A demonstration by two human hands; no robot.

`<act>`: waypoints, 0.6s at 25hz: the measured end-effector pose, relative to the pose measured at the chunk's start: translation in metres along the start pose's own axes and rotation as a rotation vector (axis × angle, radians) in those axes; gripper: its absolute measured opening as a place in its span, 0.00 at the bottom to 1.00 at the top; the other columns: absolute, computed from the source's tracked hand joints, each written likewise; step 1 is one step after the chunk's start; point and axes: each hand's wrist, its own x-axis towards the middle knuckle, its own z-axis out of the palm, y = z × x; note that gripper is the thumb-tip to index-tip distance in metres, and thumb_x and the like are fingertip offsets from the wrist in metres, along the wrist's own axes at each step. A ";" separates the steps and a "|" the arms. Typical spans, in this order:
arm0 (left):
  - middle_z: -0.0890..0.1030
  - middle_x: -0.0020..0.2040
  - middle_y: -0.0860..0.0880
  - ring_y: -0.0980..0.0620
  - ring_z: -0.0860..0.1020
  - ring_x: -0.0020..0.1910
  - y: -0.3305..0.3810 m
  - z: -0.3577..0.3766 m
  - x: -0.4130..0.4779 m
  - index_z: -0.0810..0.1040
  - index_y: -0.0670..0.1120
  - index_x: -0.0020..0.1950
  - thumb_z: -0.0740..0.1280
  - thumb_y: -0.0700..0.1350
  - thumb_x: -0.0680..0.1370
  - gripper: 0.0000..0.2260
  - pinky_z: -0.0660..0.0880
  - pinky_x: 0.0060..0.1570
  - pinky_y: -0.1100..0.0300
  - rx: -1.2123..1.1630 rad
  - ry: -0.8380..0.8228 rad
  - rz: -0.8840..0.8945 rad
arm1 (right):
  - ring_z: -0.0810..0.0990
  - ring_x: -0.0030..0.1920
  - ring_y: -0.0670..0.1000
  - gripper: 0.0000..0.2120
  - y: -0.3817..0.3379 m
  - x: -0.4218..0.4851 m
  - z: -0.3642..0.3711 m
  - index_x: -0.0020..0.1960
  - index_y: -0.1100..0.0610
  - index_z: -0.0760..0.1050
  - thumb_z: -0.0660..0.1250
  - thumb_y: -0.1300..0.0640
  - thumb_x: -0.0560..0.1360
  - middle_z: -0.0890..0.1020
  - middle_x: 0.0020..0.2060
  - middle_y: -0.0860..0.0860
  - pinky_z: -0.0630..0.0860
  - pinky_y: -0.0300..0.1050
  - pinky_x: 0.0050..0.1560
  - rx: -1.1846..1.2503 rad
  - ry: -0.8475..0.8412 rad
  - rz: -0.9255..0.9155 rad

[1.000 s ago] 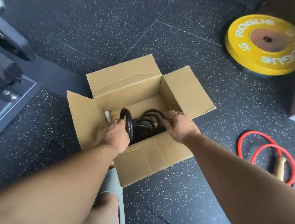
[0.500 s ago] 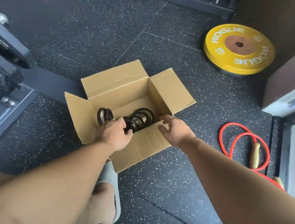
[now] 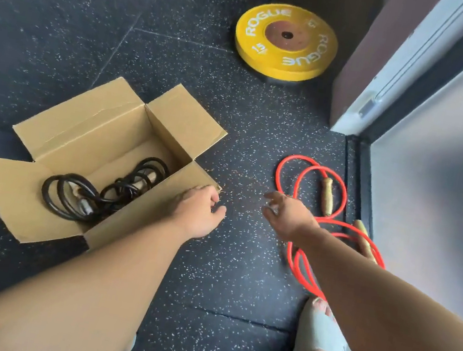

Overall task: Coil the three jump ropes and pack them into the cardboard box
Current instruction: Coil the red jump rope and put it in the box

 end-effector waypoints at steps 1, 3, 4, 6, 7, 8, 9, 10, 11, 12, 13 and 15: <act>0.78 0.54 0.56 0.51 0.76 0.53 0.013 0.010 0.010 0.74 0.54 0.55 0.63 0.59 0.78 0.12 0.70 0.51 0.56 -0.002 -0.017 0.027 | 0.82 0.60 0.57 0.20 0.018 0.004 -0.005 0.71 0.54 0.74 0.64 0.50 0.80 0.84 0.58 0.54 0.76 0.47 0.62 0.008 0.014 0.031; 0.77 0.55 0.54 0.51 0.76 0.53 0.036 0.031 0.031 0.74 0.53 0.56 0.64 0.58 0.78 0.12 0.71 0.51 0.56 -0.011 -0.066 0.059 | 0.81 0.60 0.58 0.20 0.052 0.016 -0.012 0.70 0.55 0.74 0.65 0.51 0.80 0.84 0.58 0.55 0.75 0.48 0.63 0.016 0.028 0.086; 0.77 0.55 0.54 0.50 0.76 0.53 0.046 0.040 0.043 0.74 0.53 0.56 0.64 0.58 0.78 0.12 0.73 0.53 0.55 -0.012 -0.087 0.070 | 0.81 0.61 0.58 0.20 0.067 0.024 -0.015 0.70 0.55 0.74 0.65 0.51 0.79 0.84 0.58 0.56 0.75 0.48 0.63 0.019 0.033 0.111; 0.77 0.56 0.54 0.50 0.76 0.54 0.063 0.059 0.069 0.74 0.53 0.56 0.63 0.59 0.78 0.12 0.74 0.55 0.52 -0.003 -0.125 0.091 | 0.80 0.62 0.58 0.20 0.094 0.042 -0.021 0.70 0.54 0.75 0.65 0.51 0.80 0.84 0.59 0.56 0.73 0.47 0.66 0.029 0.041 0.149; 0.77 0.56 0.54 0.50 0.76 0.54 0.070 0.066 0.081 0.74 0.53 0.56 0.63 0.59 0.78 0.12 0.74 0.55 0.52 0.005 -0.137 0.098 | 0.80 0.62 0.57 0.19 0.104 0.050 -0.022 0.70 0.54 0.75 0.64 0.51 0.80 0.84 0.59 0.56 0.73 0.47 0.67 0.033 0.044 0.160; 0.77 0.56 0.55 0.50 0.76 0.55 0.078 0.075 0.095 0.74 0.53 0.56 0.63 0.58 0.78 0.12 0.74 0.55 0.52 0.017 -0.146 0.109 | 0.80 0.62 0.57 0.19 0.114 0.060 -0.021 0.70 0.55 0.75 0.64 0.51 0.80 0.84 0.59 0.56 0.72 0.47 0.67 0.036 0.042 0.173; 0.77 0.56 0.55 0.50 0.76 0.55 0.084 0.084 0.109 0.74 0.53 0.56 0.63 0.58 0.78 0.12 0.74 0.55 0.52 0.025 -0.155 0.117 | 0.80 0.62 0.57 0.20 0.124 0.071 -0.020 0.71 0.55 0.74 0.64 0.51 0.81 0.84 0.59 0.56 0.70 0.47 0.68 0.037 0.036 0.184; 0.77 0.56 0.54 0.50 0.77 0.55 0.088 0.094 0.123 0.74 0.53 0.56 0.64 0.58 0.78 0.12 0.74 0.55 0.52 0.031 -0.169 0.123 | 0.80 0.62 0.57 0.20 0.133 0.082 -0.016 0.71 0.55 0.73 0.63 0.51 0.81 0.83 0.59 0.56 0.70 0.46 0.68 0.037 0.022 0.199; 0.77 0.56 0.54 0.49 0.77 0.55 0.092 0.104 0.136 0.74 0.53 0.56 0.64 0.58 0.78 0.12 0.74 0.56 0.52 0.033 -0.182 0.124 | 0.80 0.62 0.57 0.21 0.140 0.092 -0.011 0.72 0.55 0.73 0.63 0.51 0.81 0.84 0.59 0.56 0.70 0.46 0.67 0.040 0.007 0.216; 0.77 0.56 0.54 0.49 0.77 0.55 0.095 0.113 0.149 0.74 0.54 0.56 0.64 0.58 0.77 0.12 0.75 0.56 0.51 0.034 -0.197 0.120 | 0.80 0.62 0.58 0.21 0.146 0.103 -0.003 0.72 0.55 0.73 0.64 0.50 0.80 0.84 0.59 0.56 0.71 0.46 0.65 0.043 -0.005 0.233; 0.77 0.56 0.54 0.49 0.77 0.55 0.097 0.122 0.160 0.74 0.54 0.55 0.64 0.58 0.77 0.12 0.75 0.56 0.51 0.028 -0.208 0.117 | 0.80 0.62 0.58 0.22 0.150 0.113 0.004 0.71 0.56 0.73 0.65 0.49 0.80 0.84 0.58 0.56 0.73 0.46 0.62 0.047 -0.016 0.252; 0.77 0.56 0.54 0.49 0.77 0.55 0.100 0.139 0.178 0.74 0.54 0.54 0.64 0.58 0.77 0.11 0.75 0.56 0.51 0.016 -0.218 0.112 | 0.81 0.60 0.58 0.24 0.155 0.129 0.021 0.69 0.54 0.73 0.67 0.44 0.77 0.83 0.57 0.54 0.76 0.48 0.59 0.049 -0.040 0.299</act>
